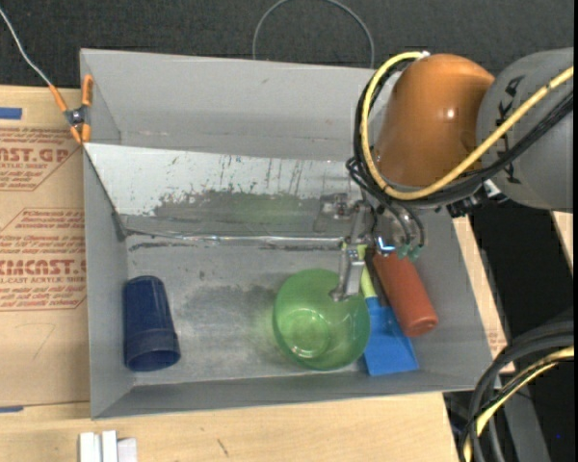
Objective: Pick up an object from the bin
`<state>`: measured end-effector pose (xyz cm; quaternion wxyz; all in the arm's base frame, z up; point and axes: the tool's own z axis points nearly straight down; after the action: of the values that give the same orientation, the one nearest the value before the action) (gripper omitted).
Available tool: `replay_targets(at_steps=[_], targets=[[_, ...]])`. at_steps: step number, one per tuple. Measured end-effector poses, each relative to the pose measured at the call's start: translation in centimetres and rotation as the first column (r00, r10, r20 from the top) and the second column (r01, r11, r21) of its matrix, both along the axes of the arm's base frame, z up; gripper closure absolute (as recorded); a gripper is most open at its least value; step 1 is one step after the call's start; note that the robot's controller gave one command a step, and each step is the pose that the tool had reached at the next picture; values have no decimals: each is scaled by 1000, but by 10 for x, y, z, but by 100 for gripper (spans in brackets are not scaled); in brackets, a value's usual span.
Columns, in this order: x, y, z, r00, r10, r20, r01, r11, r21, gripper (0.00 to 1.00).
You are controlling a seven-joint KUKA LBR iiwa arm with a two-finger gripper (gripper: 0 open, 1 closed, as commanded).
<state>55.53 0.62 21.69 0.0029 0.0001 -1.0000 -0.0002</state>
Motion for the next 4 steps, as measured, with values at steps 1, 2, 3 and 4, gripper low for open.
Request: replay_targets(at_steps=[1, 2, 3, 4], targets=[[1, 0, 5, 1000, 0, 8, 0, 1000, 0, 0], [-13, -21, -75, 997, 83, 8, -83, 997, 0, 0], [-51, -6, -141, 982, 189, 4, -189, 982, 2, 0], [-34, 0, -137, 999, -49, 9, 49, 999, 1, 0]])
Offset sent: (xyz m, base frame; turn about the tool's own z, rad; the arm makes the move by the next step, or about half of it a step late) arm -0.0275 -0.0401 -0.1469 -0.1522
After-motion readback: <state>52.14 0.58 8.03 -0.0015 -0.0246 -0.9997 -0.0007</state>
